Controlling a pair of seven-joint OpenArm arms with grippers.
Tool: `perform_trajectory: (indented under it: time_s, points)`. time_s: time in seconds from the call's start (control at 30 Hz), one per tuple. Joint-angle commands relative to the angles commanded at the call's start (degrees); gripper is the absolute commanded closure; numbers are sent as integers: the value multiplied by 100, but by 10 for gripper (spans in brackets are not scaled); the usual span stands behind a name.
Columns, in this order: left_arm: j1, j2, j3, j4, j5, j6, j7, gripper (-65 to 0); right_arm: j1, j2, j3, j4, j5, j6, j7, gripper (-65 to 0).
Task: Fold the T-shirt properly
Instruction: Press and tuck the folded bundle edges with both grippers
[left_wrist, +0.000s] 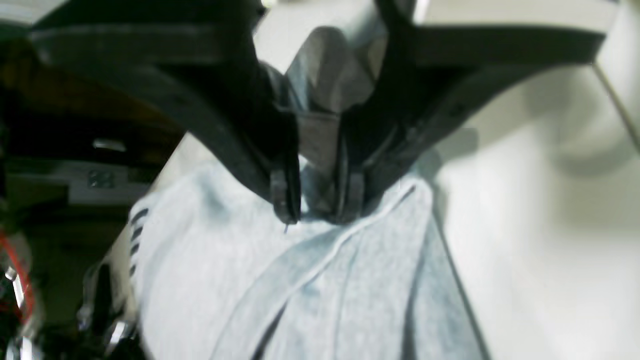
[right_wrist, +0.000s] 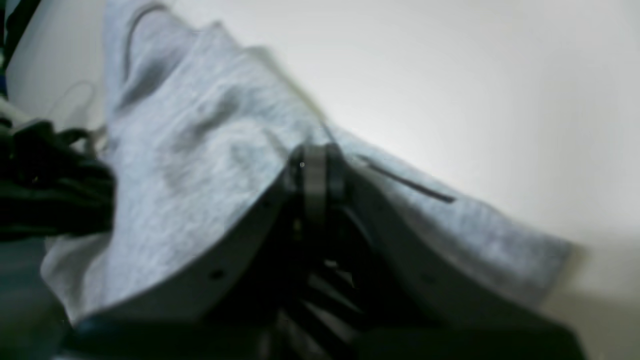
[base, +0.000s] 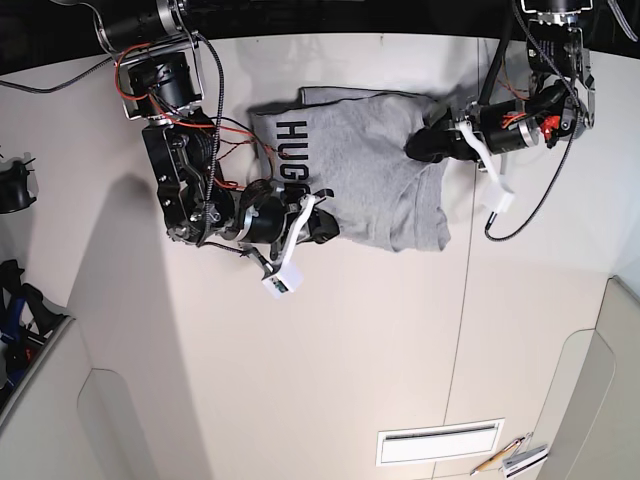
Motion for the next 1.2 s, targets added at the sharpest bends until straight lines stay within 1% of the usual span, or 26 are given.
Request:
perform_trajectory:
  time_s: [0.1, 0.2, 0.3, 0.43, 0.5, 0.53, 0.57, 0.6, 0.67, 0.7, 0.77, 0.83, 1.07, 1.13, 1.2]
  points:
    - [-271, 0, 0, -155, 352, 0, -2, -133, 0, 2, 0, 0, -2, -2, -46, 0]
    - [-494, -15, 0, -157, 544, 0, -2, -133, -2, 7, 0, 0, 90, 0, -326, 0]
    - [-719, -15, -2, -157, 627, 0, 4, -133, -28, 122, 2, 17, 584, 0, -605, 0]
    - [-892, -13, 0, -157, 739, 0, 4, -133, -33, 332, 0, 26, 890, 2, -809, 0]
    - [-929, -15, 0, -157, 748, 0, 2, -133, -33, 431, 0, 26, 1126, 2, -988, 0]
    - [-951, -13, 0, -157, 748, 0, 2, -133, -33, 463, 0, 26, 1263, 11, -1086, 0]
    - [-988, -13, 0, -157, 748, 0, 2, -133, -33, 479, 0, 26, 1394, 68, -1228, 0]
    - [-1036, -13, 0, -157, 748, 0, 4, -133, -33, 492, 0, 26, 1523, 90, -1357, 0]
    - [-1156, -13, 0, -157, 756, 0, 4, -133, -81, 527, 0, 31, 1779, 87, -1521, 0]
    - [-1211, -13, 0, -157, 811, 0, 2, -133, -140, 542, 2, 52, 1882, 90, -1526, 0]
    - [-1333, -13, 0, -157, 925, 0, -2, -133, -321, 555, 2, 142, 1910, 107, -1523, 0]
    - [-1419, -15, 17, -157, 940, 0, -28, -133, -551, 555, 2, 330, 1937, 107, -1523, 0]
    - [-1615, -7, 33, -157, 962, 0, -114, -133, -1534, 555, 11, 1808, 1917, 105, -1526, 0]
    - [-1635, -15, 31, -155, 848, 0, -125, -133, -1676, 555, 13, 2046, 1873, 105, -1523, 0]
    - [-1648, -44, 26, -44, 540, 0, -107, -133, -1716, 555, 118, 2234, 1812, 105, -1517, 0]
